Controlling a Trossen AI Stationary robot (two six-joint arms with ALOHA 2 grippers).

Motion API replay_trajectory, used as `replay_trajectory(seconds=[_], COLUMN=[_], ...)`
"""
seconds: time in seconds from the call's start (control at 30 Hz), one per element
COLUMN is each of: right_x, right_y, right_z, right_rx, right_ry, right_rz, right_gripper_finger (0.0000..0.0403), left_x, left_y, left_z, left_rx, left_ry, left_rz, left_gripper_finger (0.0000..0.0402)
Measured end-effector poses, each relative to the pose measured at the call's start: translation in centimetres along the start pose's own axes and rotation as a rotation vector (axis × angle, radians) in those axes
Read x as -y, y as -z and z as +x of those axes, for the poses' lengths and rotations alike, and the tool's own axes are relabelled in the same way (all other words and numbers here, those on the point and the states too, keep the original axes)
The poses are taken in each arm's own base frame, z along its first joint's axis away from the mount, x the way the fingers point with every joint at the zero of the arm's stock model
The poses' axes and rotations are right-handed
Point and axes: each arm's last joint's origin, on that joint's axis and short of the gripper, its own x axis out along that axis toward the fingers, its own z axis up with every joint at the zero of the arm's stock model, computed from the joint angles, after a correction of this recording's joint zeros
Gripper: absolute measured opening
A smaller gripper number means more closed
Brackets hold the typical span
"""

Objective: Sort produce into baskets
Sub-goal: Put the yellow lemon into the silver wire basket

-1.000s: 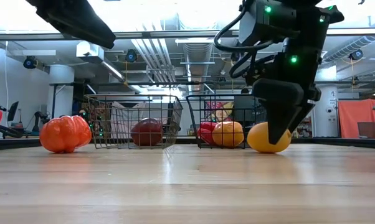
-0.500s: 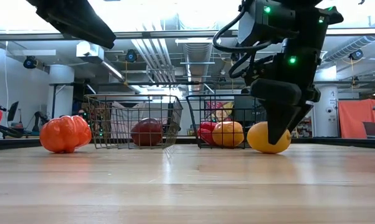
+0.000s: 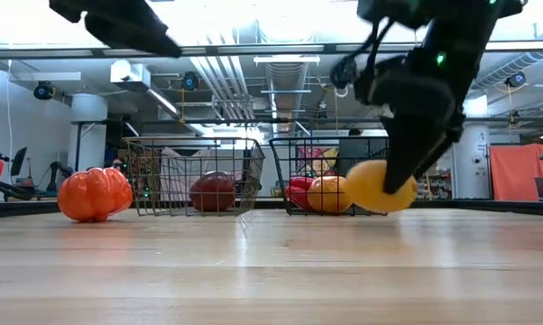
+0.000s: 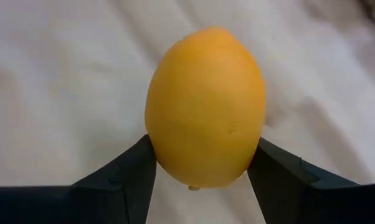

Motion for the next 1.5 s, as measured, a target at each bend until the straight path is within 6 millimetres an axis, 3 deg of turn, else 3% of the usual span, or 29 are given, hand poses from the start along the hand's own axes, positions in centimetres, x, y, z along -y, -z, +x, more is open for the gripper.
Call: replay_trajectory(seconds=[0.3,0.5,1.07,1.5], right_x=[-5.0,-6.1,-6.3,-6.3], right_y=[-1.2,-2.8,-3.8,-3.7], right_z=[-1.7,-2.9,-3.0,-2.9], right_rx=[0.367,0.601,0.719,0.714], right_ry=[-0.332,-0.388,-0.357,-0.355], right_rz=[-0.277,-0.402,-0.550,-0.570], right_gripper_finger=[0.0212,0.0212,0.0211,0.0211], left_x=[-0.5,-0.8,-0.4,1.5], left_y=[2.1,2.8,0.6,0.3], left_z=[1.4,1.6,1.7,5.3], left_rx=[0.156,0.174,0.280,0.284], left_ry=[0.071,0.070,0.120,0.077], left_rz=[-0.035,-0.051,-0.026,0.066], left_gripper_finger=[0.0298,0.0298,0.0298,0.0297])
